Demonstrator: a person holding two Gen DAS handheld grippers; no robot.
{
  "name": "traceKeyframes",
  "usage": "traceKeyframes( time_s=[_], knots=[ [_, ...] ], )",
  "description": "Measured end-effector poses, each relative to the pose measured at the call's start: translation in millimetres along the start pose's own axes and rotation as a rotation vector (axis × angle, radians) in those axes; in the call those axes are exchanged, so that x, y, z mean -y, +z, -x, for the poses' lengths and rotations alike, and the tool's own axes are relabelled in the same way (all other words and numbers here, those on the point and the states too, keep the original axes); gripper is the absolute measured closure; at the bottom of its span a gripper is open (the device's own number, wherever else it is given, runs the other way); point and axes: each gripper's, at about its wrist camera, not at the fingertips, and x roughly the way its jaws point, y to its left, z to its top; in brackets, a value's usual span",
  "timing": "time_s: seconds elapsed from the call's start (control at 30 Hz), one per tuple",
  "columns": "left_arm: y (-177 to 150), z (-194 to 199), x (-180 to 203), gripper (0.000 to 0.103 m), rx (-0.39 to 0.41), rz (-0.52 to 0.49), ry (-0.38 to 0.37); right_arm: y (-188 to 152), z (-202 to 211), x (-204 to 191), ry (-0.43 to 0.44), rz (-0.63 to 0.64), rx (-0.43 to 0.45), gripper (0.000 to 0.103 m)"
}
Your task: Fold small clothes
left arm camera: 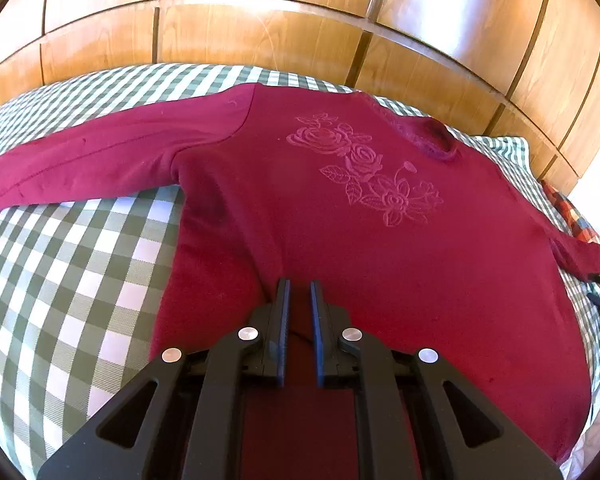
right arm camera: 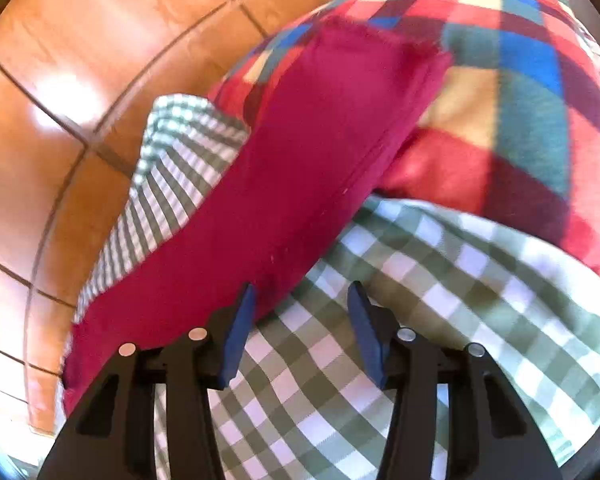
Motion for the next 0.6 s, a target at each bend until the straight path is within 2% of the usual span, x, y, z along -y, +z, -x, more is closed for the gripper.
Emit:
traceKeyframes(
  time_s=[0.17, 0.2, 0.23, 0.3, 0.37, 0.5, 0.6],
  knots=[
    [0, -1, 4, 0.095, 0.002, -0.013, 0.017, 13, 1, 14, 0.007, -0.056, 0.023, 0.055],
    [0, -2, 5, 0.095, 0.001, -0.02, 0.025, 17, -1, 13, 0.006, -0.067, 0.033, 0.059],
    [0, -2, 6, 0.095, 0.001, -0.024, 0.03, 21, -3, 11, 0.008, -0.075, 0.033, 0.072],
    [0, -2, 6, 0.095, 0.001, -0.028, 0.035, 29, -9, 3, 0.01, -0.077, 0.019, 0.082],
    [0, -3, 6, 0.095, 0.001, -0.03, 0.036, 34, -12, -9, -0.015, -0.058, 0.031, 0.093],
    [0, -3, 5, 0.095, 0.003, -0.023, 0.029, 38, 4, -49, 0.052, 0.016, 0.071, 0.096],
    [0, -2, 5, 0.095, 0.001, -0.019, 0.026, 32, 10, -101, 0.123, 0.131, 0.058, 0.096]
  ],
)
